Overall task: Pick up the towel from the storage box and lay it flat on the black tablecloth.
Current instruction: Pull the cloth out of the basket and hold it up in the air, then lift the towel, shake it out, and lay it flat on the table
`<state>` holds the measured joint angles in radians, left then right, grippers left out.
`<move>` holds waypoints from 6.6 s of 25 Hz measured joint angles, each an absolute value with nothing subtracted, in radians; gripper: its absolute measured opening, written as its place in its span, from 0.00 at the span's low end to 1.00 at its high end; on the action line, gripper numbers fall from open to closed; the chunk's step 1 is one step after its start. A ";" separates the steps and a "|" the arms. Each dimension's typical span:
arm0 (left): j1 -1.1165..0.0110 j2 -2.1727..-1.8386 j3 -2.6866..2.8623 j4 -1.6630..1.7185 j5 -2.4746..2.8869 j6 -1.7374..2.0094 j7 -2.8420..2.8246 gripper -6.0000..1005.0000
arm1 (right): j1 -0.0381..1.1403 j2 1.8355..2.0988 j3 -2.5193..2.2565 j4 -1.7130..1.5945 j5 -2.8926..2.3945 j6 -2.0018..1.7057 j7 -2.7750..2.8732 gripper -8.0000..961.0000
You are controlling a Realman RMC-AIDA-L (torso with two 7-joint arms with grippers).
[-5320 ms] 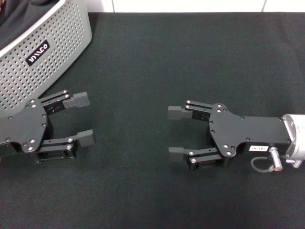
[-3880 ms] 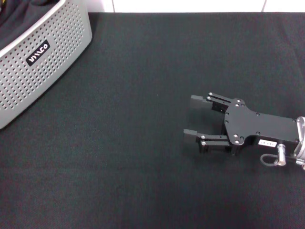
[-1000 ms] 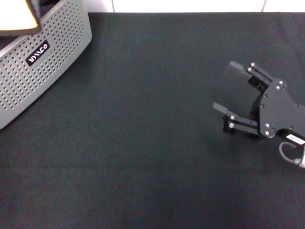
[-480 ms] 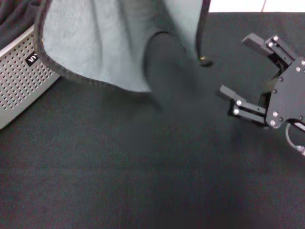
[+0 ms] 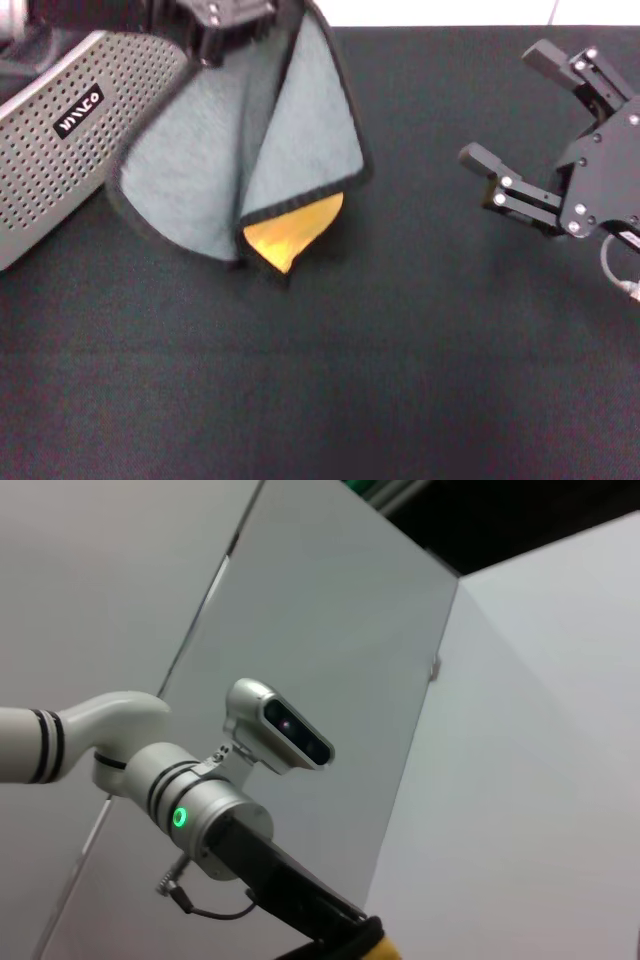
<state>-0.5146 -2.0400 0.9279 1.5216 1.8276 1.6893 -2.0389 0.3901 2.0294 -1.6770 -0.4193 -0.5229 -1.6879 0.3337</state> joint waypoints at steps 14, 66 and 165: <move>-0.514 -2.086 0.930 1.418 1.878 1.666 -1.937 0.01 | 0.441 2.029 -1.886 -0.358 -0.434 -1.640 0.468 0.72; -0.508 -2.088 0.981 1.072 1.878 1.677 -1.785 0.07 | 0.514 2.001 -1.815 -0.372 -0.332 -1.629 0.519 0.02; -0.545 -2.097 1.031 0.559 1.736 1.488 -1.511 0.42 | 0.663 2.025 -1.677 -0.396 -0.348 -1.517 0.504 0.02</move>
<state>-0.5448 -2.0967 1.0306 0.5594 1.7356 1.4880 -1.5109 0.6628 2.0248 -1.6766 -0.3963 -0.3483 -1.5169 0.5045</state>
